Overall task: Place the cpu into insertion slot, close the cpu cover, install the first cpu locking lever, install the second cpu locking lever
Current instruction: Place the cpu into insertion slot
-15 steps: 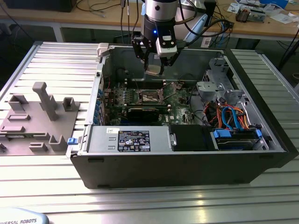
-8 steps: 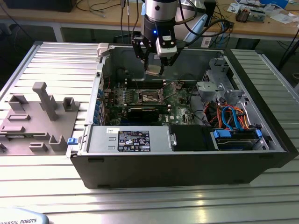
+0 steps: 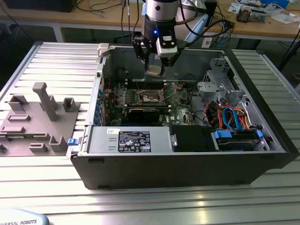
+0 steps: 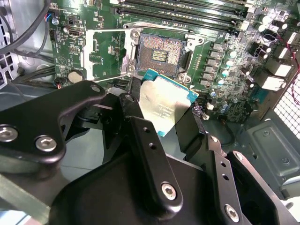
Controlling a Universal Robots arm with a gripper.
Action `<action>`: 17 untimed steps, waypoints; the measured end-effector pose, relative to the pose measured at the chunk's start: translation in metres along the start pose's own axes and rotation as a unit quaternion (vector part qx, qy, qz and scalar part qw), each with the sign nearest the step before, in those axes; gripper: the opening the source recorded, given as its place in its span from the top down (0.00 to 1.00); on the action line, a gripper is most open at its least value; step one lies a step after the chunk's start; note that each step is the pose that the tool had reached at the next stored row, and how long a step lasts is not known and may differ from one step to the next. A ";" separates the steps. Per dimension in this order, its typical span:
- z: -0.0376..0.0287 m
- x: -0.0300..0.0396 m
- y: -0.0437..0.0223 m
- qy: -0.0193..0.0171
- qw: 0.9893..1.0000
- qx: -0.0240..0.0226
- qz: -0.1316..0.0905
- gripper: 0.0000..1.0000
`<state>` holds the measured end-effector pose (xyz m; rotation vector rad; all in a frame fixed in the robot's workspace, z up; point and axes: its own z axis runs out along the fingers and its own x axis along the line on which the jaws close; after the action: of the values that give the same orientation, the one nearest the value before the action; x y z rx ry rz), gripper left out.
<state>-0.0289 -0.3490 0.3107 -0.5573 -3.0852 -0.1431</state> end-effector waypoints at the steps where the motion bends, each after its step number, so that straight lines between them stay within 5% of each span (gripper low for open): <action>1: 0.0000 0.0000 0.0000 0.000 1.000 0.000 0.000 0.46; 17: 0.0002 0.0000 0.0000 -0.001 1.000 0.000 0.006 0.46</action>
<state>-0.0290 -0.3490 0.3104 -0.5766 -3.0822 -0.1430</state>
